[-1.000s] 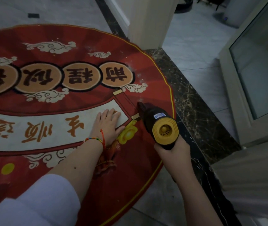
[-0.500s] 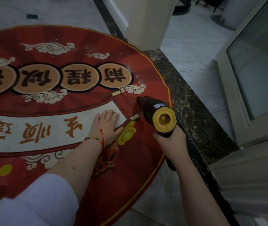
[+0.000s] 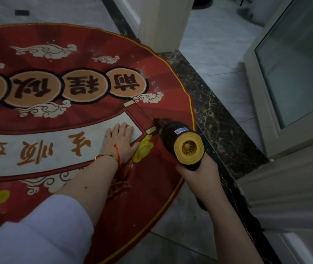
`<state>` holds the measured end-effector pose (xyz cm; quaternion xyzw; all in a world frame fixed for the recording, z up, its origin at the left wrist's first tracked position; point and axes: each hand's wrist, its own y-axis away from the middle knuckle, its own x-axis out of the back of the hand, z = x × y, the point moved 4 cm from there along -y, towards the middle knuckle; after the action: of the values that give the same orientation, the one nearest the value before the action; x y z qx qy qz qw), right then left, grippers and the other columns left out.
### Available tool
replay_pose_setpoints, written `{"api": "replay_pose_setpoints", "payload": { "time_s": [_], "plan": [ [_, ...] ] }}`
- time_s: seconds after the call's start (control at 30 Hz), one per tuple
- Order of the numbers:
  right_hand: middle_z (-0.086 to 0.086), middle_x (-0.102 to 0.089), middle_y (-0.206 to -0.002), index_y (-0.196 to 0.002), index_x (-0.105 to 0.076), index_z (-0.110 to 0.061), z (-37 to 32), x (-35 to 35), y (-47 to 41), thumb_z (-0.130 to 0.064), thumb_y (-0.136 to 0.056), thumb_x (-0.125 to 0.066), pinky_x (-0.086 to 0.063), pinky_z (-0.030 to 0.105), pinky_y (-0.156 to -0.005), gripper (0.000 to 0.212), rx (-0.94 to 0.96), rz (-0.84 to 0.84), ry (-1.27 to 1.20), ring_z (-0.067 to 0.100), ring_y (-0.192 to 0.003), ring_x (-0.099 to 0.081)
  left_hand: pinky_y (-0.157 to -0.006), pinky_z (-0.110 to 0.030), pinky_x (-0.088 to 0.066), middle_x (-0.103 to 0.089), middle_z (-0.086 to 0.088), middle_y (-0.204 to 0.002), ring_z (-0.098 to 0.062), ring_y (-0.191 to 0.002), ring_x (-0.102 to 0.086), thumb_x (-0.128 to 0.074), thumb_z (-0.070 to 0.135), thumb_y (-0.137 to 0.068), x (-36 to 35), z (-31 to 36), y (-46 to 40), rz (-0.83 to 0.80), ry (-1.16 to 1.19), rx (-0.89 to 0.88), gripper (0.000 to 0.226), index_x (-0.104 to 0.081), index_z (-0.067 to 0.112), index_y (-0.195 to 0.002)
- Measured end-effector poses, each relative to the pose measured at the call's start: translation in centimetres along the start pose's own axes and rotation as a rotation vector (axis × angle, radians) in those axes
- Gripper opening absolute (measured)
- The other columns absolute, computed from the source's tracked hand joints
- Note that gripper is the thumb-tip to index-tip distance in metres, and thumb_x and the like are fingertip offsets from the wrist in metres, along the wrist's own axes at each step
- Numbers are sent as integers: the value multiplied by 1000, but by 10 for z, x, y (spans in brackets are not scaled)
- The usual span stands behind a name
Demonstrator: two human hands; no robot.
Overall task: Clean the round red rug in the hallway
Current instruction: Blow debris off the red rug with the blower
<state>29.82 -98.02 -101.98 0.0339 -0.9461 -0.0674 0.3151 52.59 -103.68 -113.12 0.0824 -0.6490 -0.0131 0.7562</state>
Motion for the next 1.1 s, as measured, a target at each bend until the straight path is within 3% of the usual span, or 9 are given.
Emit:
{"api": "replay_pose_setpoints", "payload": {
  "time_s": [0.2, 0.33, 0.47, 0.7, 0.87, 1.1],
  "plan": [
    [-11, -65, -84, -94, -62, -23, 11, 5, 30, -11, -68, -76, -41, 16, -61, 31, -36, 11, -37, 0, -79, -60, -117, -45, -11, -13, -6, -157, -27, -145, -9, -32, 54, -95, 1, -1, -1, 0, 8, -2, 63, -19, 21, -148],
    [-16, -64, -81, -92, -60, -28, 11, -3, 27, -9, -67, -76, -40, 7, -60, 36, 11, 23, -26, -7, -75, -59, -116, -45, -12, -14, -6, -157, -28, -144, -10, -32, 53, -96, 0, 0, 0, 9, 4, -3, 63, -19, 21, -148],
    [-14, -65, -84, -95, -62, -22, 9, -9, 14, -12, -68, -76, -41, 12, -63, 31, 40, 30, -19, -1, -79, -61, -115, -45, -13, -16, -5, -156, -27, -144, -11, -33, 53, -96, -1, 0, 0, 23, 0, -5, 62, -20, 21, -147],
    [-16, -62, -81, -90, -59, -26, 7, -8, 16, -10, -67, -76, -38, 4, -58, 32, 76, -17, 26, -6, -78, -58, -115, -45, -14, -17, -6, -156, -27, -143, -12, -34, 54, -95, -1, -1, -1, 27, 5, -11, 63, -21, 21, -147],
    [-18, -61, -81, -92, -57, -31, -4, -14, 2, -14, -70, -73, -42, 18, -63, 32, 85, -28, 26, 4, -80, -59, -116, -45, -10, -14, -6, -157, -28, -144, -10, -34, 52, -96, 1, 0, 1, 5, 19, -7, 63, -18, 20, -149],
    [-12, -64, -83, -93, -60, -26, -5, -15, -3, -16, -70, -73, -46, 25, -65, 28, 38, 1, -8, 8, -80, -61, -116, -45, -11, -15, -6, -156, -27, -144, -11, -36, 53, -95, 2, -1, 0, 9, 27, -12, 64, -20, 20, -148]
  ]
}}
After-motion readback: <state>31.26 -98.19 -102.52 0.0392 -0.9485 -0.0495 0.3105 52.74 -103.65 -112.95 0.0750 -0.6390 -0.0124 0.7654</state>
